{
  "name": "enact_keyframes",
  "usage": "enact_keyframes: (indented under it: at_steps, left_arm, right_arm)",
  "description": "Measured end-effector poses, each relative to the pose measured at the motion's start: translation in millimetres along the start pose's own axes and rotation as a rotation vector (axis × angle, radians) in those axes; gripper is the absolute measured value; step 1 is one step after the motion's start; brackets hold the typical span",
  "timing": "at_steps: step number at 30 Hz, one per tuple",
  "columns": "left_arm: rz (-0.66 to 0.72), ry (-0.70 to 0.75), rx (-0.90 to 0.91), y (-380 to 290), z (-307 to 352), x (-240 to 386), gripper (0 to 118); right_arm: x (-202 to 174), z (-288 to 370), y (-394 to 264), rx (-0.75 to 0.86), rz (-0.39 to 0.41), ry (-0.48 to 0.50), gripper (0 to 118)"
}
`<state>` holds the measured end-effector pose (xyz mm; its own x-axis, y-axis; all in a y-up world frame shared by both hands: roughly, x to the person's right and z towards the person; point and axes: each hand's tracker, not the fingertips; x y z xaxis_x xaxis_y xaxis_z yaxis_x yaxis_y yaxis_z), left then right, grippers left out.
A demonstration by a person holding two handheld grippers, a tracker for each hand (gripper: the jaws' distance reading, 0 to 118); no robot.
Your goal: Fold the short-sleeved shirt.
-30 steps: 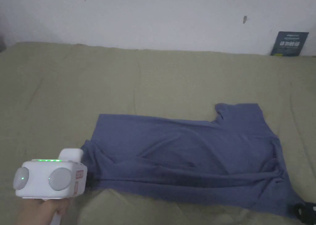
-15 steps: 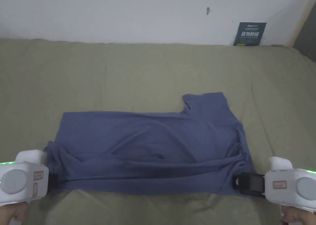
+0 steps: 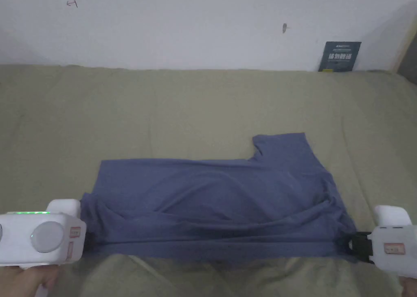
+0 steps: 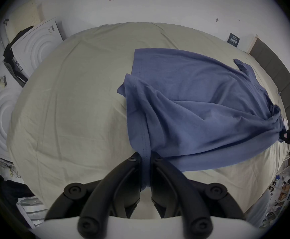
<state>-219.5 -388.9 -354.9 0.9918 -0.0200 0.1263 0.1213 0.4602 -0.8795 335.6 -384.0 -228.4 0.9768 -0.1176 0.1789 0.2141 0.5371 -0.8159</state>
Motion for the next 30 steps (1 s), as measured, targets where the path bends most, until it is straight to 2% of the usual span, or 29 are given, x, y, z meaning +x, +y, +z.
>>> enact_keyframes:
  at_steps: [6, 12, 17, 18, 19, 20, 21, 22, 23, 24, 27, 28, 29, 30]
  left_arm:
    - [0.034, -0.018, -0.011, -43, 28, -15, 9]
    - [0.048, -0.034, -0.043, -108, 47, -19, 9]
    - [0.062, -0.041, -0.055, -125, 46, -19, 9]
    - [0.072, -0.045, -0.05, -123, 45, -20, 15]
    - [0.085, -0.052, -0.042, -122, 46, -23, 41]
    - [0.119, -0.115, -0.008, -121, 49, -23, 104]
    - [0.12, -0.082, -0.002, -121, 51, -26, 104]
    - [0.119, -0.07, -0.002, -119, 50, -28, 116]
    - [0.138, -0.077, 0.063, -116, 59, -34, 118]
    - [0.11, -0.061, 0.104, -106, 66, -36, 115]
    - [0.126, -0.071, 0.07, -86, 71, -41, 115]
    - [0.128, -0.08, 0.078, -88, 63, -41, 115]
    - [0.134, -0.084, 0.087, -80, 60, -39, 111]
    - [0.127, -0.085, 0.092, -69, 56, -35, 100]
  right_arm:
    - [1, 28, -34, -0.026, 0.024, 0.016, 10]
    - [7, 41, -90, -0.078, -0.011, 0.034, 10]
    - [13, 39, -109, -0.115, -0.049, 0.043, 10]
    - [13, 38, -108, -0.113, -0.058, 0.045, 20]
    - [13, 38, -106, -0.113, -0.065, 0.047, 49]
    - [11, 40, -103, -0.121, -0.066, 0.014, 98]
    - [10, 42, -101, -0.116, -0.045, -0.038, 98]
    - [11, 44, -101, -0.102, -0.013, -0.036, 107]
    - [13, 50, -99, -0.079, -0.006, -0.024, 114]
    - [14, 58, -93, -0.057, -0.015, -0.032, 115]
    - [19, 65, -72, 0.01, -0.052, -0.019, 114]
    - [20, 65, -66, 0.041, -0.067, -0.013, 110]
    - [21, 65, -55, 0.065, -0.092, -0.007, 87]
    - [22, 60, -45, 0.058, -0.1, -0.01, 45]
